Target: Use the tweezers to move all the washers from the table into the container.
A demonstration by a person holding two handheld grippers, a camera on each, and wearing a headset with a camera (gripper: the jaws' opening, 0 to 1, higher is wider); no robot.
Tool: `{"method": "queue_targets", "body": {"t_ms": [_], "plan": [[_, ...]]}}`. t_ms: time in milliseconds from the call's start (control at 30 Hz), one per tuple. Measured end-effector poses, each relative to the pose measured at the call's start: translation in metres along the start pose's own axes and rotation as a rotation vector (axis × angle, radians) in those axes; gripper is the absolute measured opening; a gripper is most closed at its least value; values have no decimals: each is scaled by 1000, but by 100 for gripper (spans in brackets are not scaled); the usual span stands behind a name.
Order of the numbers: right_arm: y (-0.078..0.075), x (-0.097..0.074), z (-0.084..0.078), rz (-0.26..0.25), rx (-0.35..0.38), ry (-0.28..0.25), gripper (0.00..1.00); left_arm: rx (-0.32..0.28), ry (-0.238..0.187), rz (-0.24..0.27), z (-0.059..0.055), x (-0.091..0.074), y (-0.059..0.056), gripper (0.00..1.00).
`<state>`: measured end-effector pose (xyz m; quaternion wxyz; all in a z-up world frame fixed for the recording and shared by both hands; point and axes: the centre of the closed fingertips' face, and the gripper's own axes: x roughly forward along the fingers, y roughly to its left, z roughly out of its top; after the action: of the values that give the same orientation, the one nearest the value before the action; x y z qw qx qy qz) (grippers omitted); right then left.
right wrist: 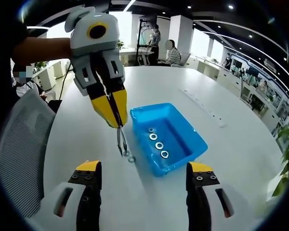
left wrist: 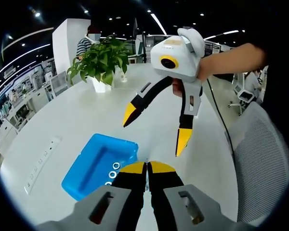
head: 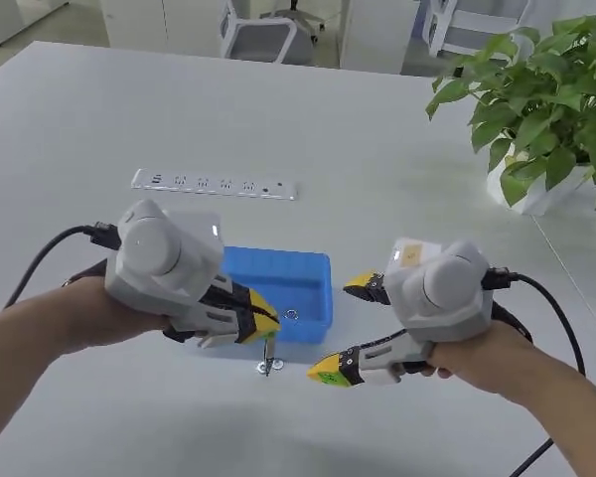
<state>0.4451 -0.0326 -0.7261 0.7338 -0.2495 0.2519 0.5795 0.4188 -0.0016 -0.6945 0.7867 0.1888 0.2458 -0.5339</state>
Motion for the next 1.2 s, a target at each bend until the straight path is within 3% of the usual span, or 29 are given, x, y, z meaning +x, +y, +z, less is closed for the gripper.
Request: {"method": "queue_targets", "body": {"t_ms": [1000, 1200], "plan": [[6, 3, -1, 18, -15, 14, 71, 11, 11, 7, -5, -2, 4, 5], [15, 9, 10, 67, -66, -13, 59, 14, 14, 3, -7, -3, 6, 5]]}}
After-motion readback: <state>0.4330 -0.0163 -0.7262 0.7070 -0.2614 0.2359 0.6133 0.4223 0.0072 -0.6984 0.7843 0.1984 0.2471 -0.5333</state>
